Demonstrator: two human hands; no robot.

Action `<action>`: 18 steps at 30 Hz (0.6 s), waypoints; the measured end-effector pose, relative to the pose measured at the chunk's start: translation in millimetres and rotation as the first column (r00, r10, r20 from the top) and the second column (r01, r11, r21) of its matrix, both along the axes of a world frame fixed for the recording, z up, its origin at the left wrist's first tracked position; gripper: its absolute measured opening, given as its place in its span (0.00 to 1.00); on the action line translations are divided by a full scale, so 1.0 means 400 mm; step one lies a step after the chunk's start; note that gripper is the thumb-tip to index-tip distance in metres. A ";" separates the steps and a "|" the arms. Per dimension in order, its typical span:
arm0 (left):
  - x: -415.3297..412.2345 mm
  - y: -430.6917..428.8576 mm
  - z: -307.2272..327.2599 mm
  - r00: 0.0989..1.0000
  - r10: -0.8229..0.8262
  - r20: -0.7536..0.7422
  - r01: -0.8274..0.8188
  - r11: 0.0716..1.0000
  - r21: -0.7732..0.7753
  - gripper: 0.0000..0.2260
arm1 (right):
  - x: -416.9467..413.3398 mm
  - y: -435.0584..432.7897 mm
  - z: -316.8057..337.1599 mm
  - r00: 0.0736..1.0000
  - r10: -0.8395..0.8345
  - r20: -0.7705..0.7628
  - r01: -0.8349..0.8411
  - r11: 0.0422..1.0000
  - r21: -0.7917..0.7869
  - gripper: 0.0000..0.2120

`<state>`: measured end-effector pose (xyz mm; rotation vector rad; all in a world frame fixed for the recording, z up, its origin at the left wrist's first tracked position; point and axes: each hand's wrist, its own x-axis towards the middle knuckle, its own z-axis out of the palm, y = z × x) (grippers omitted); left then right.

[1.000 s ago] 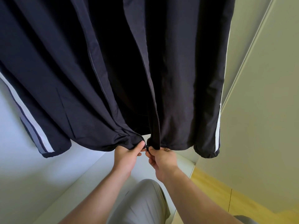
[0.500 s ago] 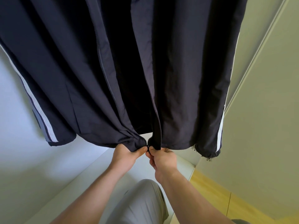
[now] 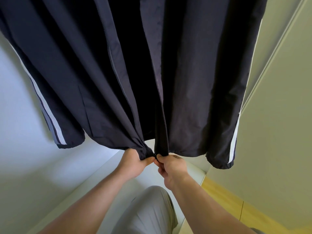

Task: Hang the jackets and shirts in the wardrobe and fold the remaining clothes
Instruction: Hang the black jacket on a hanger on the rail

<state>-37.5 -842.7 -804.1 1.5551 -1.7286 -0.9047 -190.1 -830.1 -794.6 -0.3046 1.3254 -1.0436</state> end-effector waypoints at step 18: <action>0.020 -0.032 0.016 0.999 0.032 -0.034 -0.029 0.997 0.065 0.09 | -0.022 -0.031 0.011 0.966 0.007 -0.257 -0.008 1.000 -0.004 0.16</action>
